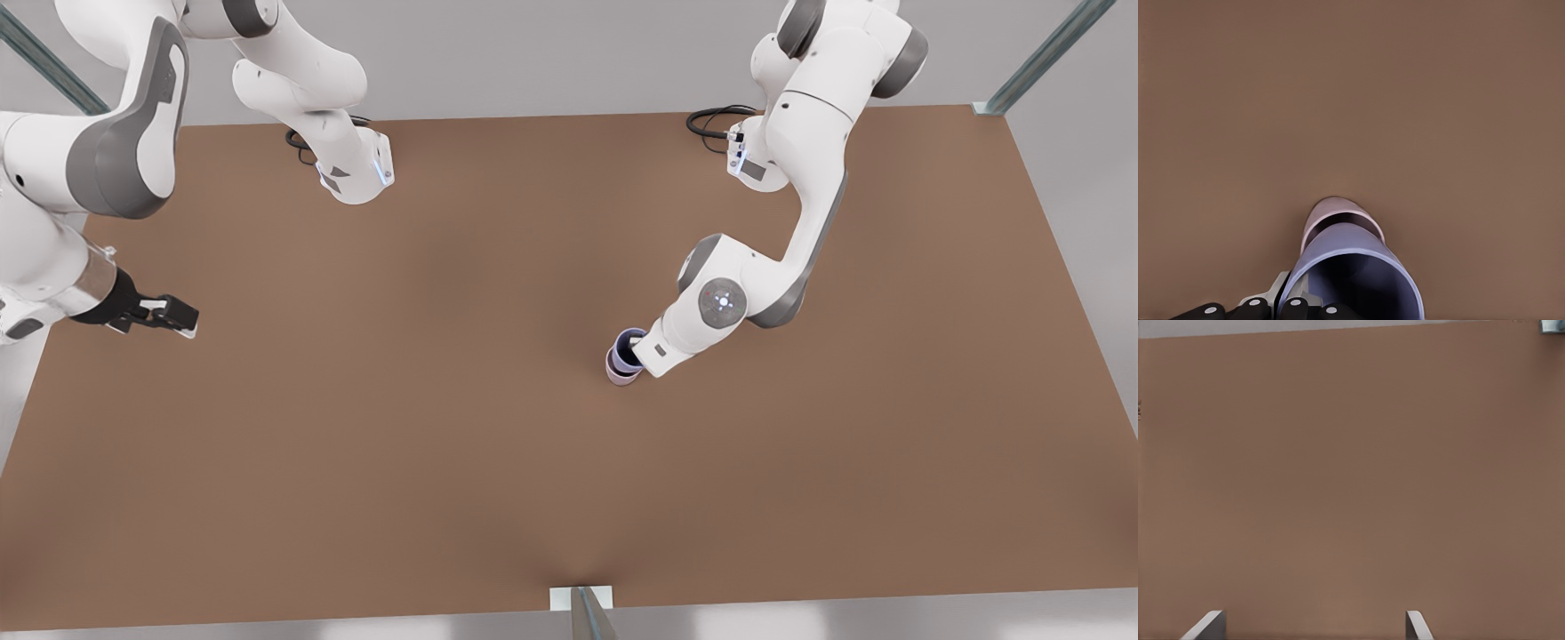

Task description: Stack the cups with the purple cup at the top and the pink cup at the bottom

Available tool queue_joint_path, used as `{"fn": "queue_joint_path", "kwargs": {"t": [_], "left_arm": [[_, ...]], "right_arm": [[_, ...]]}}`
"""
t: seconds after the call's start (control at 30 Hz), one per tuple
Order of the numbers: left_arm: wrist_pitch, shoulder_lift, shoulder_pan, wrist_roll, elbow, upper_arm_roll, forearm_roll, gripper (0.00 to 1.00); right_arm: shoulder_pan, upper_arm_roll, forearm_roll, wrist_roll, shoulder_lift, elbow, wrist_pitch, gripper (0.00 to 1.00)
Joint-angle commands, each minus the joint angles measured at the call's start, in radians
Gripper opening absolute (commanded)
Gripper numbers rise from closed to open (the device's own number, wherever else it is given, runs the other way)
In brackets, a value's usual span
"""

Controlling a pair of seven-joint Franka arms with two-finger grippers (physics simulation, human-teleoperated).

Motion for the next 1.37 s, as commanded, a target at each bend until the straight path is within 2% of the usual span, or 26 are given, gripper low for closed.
{"fn": "queue_joint_path", "kwargs": {"t": [0.0, 0.03, 0.27, 0.3, 0.33, 0.4, 0.43, 0.67, 0.73, 0.8, 0.9, 0.97, 1.03, 1.07, 1.17, 1.33], "left_arm": [[0.003, 0.003, 0.000, -0.107, 0.002, 0.000, -0.002, 0.24], [0.003, 0.006, 0.000, -0.107, 0.002, 0.000, -0.002, 0.30], [0.003, 0.009, 0.000, -0.107, 0.002, 0.000, -0.002, 0.32], [0.003, 0.009, 0.000, -0.105, 0.003, 0.000, -0.002, 0.37], [0.003, 0.009, 0.000, -0.098, 0.005, 0.000, -0.002, 0.52], [0.003, 0.008, 0.000, -0.095, 0.006, 0.001, 0.000, 0.97], [0.003, 0.008, 0.000, -0.095, 0.006, 0.001, 0.000, 1.00], [0.001, 0.006, 0.000, -0.096, 0.009, 0.001, 0.020, 1.00], [-0.109, -0.011, 0.005, -0.085, 0.098, 0.020, 0.072, 1.00], [-0.326, -0.021, 0.005, 0.089, 0.230, 0.122, 0.079, 1.00], [-0.393, -0.127, 0.003, 0.231, 0.238, 0.293, 0.079, 1.00], [-0.410, -0.179, 0.005, 0.226, 0.247, 0.317, 0.098, 1.00], [-0.427, -0.227, 0.064, 0.244, 0.255, 0.267, 0.127, 1.00], [-0.448, -0.244, 0.167, 0.260, 0.256, 0.172, 0.129, 1.00], [-0.455, -0.261, 0.221, 0.297, 0.270, 0.112, 0.129, 1.00], [-0.455, -0.273, 0.235, 0.297, 0.269, 0.092, 0.142, 1.00]], "right_arm": [[0.001, 0.000, 0.005, -0.070, 0.000, 0.001, 0.005, 1.00], [-0.001, 0.000, 0.005, -0.070, 0.000, 0.001, 0.005, 1.00], [-0.001, -0.002, 0.004, -0.070, 0.002, 0.002, 0.005, 1.00], [-0.001, -0.002, 0.004, -0.070, 0.002, 0.002, 0.005, 1.00], [-0.001, 0.000, 0.004, -0.070, 0.002, 0.002, 0.005, 1.00], [-0.001, 0.000, 0.004, -0.070, 0.002, 0.002, 0.005, 1.00], [-0.001, 0.000, 0.004, -0.069, 0.002, 0.002, 0.015, 1.00], [-0.001, 0.000, 0.004, -0.069, 0.003, 0.002, 0.017, 1.00], [-0.001, 0.000, 0.004, -0.069, 0.003, 0.002, 0.017, 1.00], [-0.001, 0.000, 0.004, -0.069, 0.003, 0.002, 0.017, 1.00], [-0.001, 0.000, 0.005, -0.069, 0.003, 0.002, 0.019, 1.00], [-0.001, 0.000, 0.005, -0.069, 0.003, 0.002, 0.019, 1.00], [-0.001, 0.000, 0.005, -0.069, 0.003, 0.002, 0.019, 1.00], [-0.001, 0.000, 0.005, -0.069, 0.003, 0.002, 0.019, 1.00], [-0.001, 0.000, 0.004, -0.069, 0.003, 0.002, 0.017, 1.00], [-0.001, 0.000, 0.005, -0.069, 0.003, 0.002, 0.019, 1.00]]}}
